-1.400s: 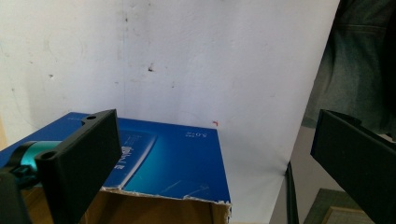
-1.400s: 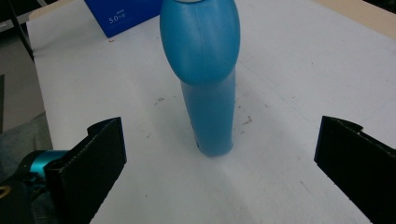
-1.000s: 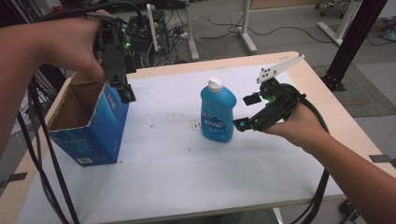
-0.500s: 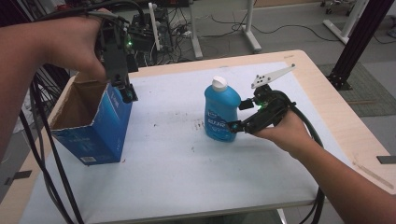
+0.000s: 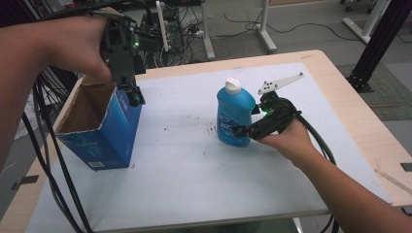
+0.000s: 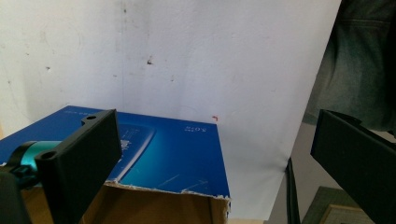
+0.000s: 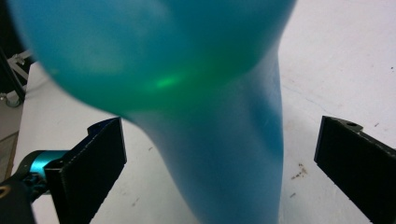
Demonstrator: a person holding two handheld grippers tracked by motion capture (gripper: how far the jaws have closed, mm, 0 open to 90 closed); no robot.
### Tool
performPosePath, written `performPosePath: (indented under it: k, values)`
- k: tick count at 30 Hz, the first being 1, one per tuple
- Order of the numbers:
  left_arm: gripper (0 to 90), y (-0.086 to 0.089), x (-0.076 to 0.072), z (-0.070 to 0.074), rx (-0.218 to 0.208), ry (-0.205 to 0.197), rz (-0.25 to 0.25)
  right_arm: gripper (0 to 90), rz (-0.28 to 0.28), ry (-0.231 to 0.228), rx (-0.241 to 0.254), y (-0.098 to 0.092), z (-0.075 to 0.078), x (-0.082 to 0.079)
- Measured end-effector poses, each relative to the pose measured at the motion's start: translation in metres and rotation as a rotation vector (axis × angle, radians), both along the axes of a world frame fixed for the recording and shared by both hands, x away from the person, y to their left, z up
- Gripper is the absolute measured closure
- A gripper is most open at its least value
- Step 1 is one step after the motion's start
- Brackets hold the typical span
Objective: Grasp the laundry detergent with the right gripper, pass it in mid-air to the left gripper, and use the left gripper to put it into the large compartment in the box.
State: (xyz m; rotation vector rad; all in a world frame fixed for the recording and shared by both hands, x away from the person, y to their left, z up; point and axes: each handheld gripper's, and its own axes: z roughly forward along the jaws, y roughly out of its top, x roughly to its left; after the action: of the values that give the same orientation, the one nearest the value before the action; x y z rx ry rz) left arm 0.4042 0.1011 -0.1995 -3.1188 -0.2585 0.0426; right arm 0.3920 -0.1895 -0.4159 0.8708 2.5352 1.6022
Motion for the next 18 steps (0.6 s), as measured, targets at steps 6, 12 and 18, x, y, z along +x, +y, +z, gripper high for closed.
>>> performPosePath:
  k: [6, 12, 18]
  values:
    - [1.7, 0.0019, -0.0002, -0.0008, 0.000, 0.001, 0.005, 1.3, -0.018, -0.011, 0.026, 0.0046, -0.0051, 0.0014]
    - [1.7, 0.0030, 0.0004, -0.0014, 0.002, 0.002, 0.005, 3.8, -0.021, -0.029, 0.027, 0.0095, -0.0075, 0.0011]
    - [1.7, 0.0029, 0.0009, -0.0016, 0.004, 0.002, 0.003, 13.9, -0.018, -0.053, 0.044, 0.0090, -0.0057, 0.0003]
